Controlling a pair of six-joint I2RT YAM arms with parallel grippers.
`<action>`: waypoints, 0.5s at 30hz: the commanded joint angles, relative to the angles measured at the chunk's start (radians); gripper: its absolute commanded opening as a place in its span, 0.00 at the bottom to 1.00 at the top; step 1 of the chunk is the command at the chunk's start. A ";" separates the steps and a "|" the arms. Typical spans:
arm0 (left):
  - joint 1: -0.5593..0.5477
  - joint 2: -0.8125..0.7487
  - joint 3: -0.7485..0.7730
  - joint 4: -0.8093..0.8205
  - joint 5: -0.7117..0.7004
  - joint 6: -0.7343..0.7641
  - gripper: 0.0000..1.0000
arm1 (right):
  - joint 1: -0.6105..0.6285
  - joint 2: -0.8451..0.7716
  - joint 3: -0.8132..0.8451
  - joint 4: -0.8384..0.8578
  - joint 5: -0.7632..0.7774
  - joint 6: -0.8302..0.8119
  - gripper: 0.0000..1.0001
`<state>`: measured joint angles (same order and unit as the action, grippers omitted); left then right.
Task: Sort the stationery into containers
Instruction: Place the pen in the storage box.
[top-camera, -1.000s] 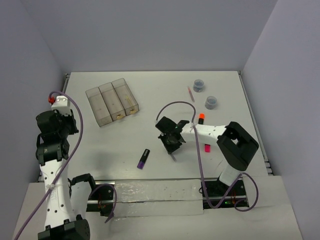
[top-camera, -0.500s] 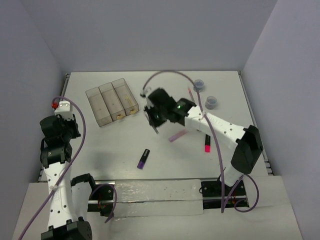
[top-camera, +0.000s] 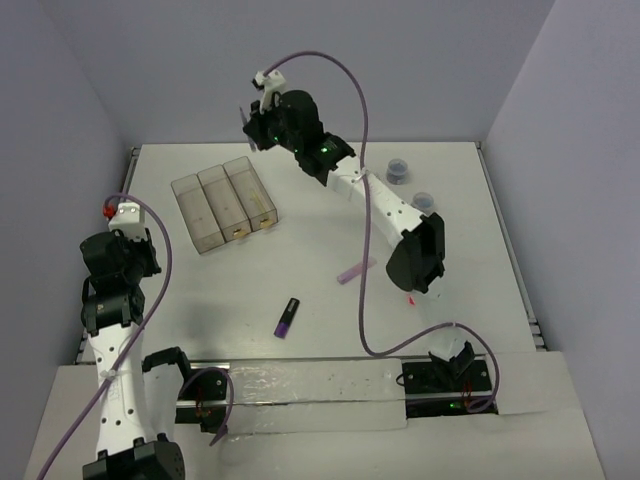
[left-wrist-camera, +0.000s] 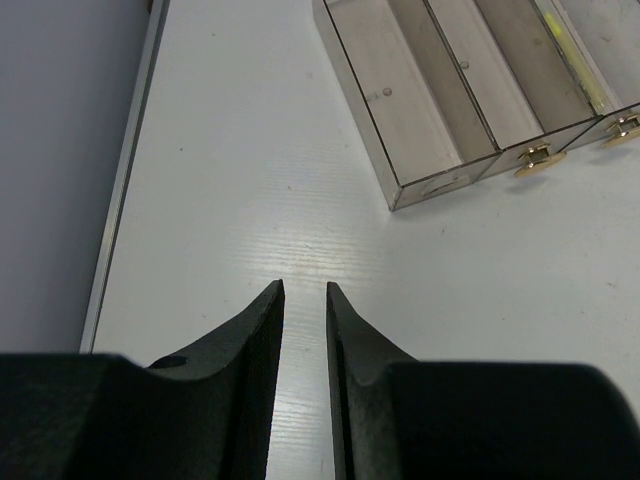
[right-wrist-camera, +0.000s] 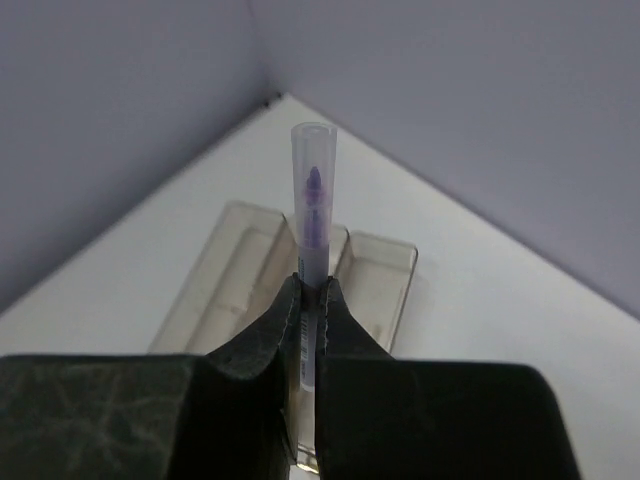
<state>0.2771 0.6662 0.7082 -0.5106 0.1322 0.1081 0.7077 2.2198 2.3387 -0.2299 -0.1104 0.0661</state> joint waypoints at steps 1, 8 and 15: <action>0.008 0.003 0.002 0.052 0.003 -0.007 0.30 | -0.016 0.125 0.100 0.210 -0.097 -0.035 0.00; 0.010 0.013 0.004 0.051 -0.001 -0.006 0.30 | 0.011 0.232 0.077 0.137 -0.102 -0.165 0.00; 0.013 0.020 0.005 0.049 -0.003 -0.005 0.30 | 0.018 0.305 0.090 0.028 -0.080 -0.143 0.00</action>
<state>0.2783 0.6839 0.7082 -0.5106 0.1318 0.1081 0.7207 2.5223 2.4277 -0.2156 -0.1970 -0.0675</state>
